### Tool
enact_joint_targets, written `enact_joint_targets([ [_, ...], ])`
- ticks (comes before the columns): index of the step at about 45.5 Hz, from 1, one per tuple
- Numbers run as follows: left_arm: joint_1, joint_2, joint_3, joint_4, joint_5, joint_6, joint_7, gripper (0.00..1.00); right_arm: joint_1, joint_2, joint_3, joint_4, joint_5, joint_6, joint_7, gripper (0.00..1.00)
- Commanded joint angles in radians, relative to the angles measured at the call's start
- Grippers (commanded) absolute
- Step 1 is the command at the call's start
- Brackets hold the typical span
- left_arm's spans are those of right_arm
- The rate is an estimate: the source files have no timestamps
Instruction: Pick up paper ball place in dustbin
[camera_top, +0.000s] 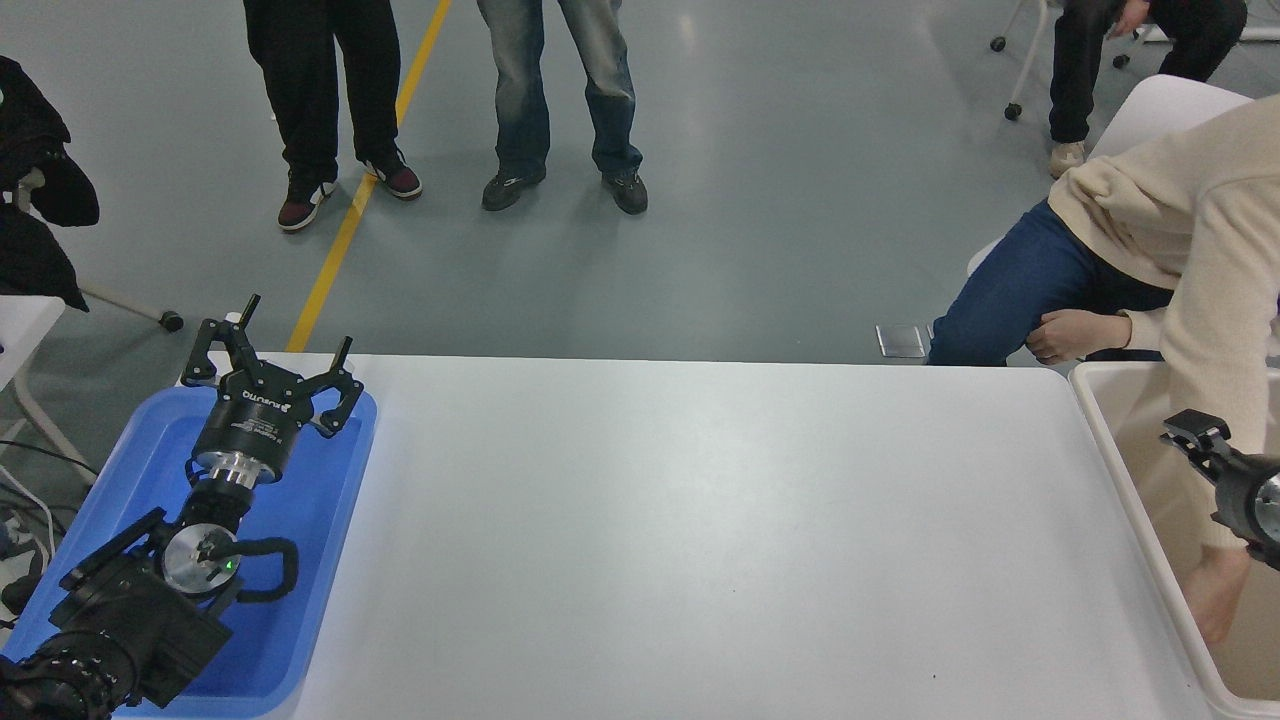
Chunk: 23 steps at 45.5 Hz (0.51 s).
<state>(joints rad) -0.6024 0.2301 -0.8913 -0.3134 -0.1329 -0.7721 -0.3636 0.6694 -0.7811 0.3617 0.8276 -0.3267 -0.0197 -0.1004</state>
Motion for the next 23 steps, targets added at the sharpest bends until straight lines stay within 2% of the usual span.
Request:
enact_joint_targets([
  [1,0.001,0.0,0.0,-0.001,0.001,0.001,0.0,1.0,-0.157,0.098,0.448,0.044,0.006,0.004,0.001,1.0],
  [6,0.001,0.0,0.0,0.0,-0.001,0.001,0.0,1.0,-0.228,0.186,0.632,0.039,0.005,0.006,0.007,1.0],
  [8,0.001,0.0,0.0,-0.001,0.001,0.001,0.0,1.0,-0.24,0.213,0.681,0.039,0.003,0.004,0.031,1.0],
  [10,0.001,0.0,0.0,0.0,0.001,0.001,0.0,1.0,-0.249,0.243,0.706,0.038,0.002,0.004,0.079,1.0],
  [15,0.001,0.0,0.0,0.0,0.001,-0.001,0.0,1.0,-0.252,0.289,0.709,0.033,0.002,-0.002,0.244,1.0],
  [17,0.001,0.0,0.0,0.0,-0.001,-0.001,0.0,1.0,-0.252,0.31,0.712,0.031,0.002,-0.003,0.292,1.0],
  [23,0.001,0.0,0.0,-0.001,0.001,-0.001,0.0,1.0,-0.254,0.382,0.715,0.008,0.002,-0.013,0.366,1.0],
])
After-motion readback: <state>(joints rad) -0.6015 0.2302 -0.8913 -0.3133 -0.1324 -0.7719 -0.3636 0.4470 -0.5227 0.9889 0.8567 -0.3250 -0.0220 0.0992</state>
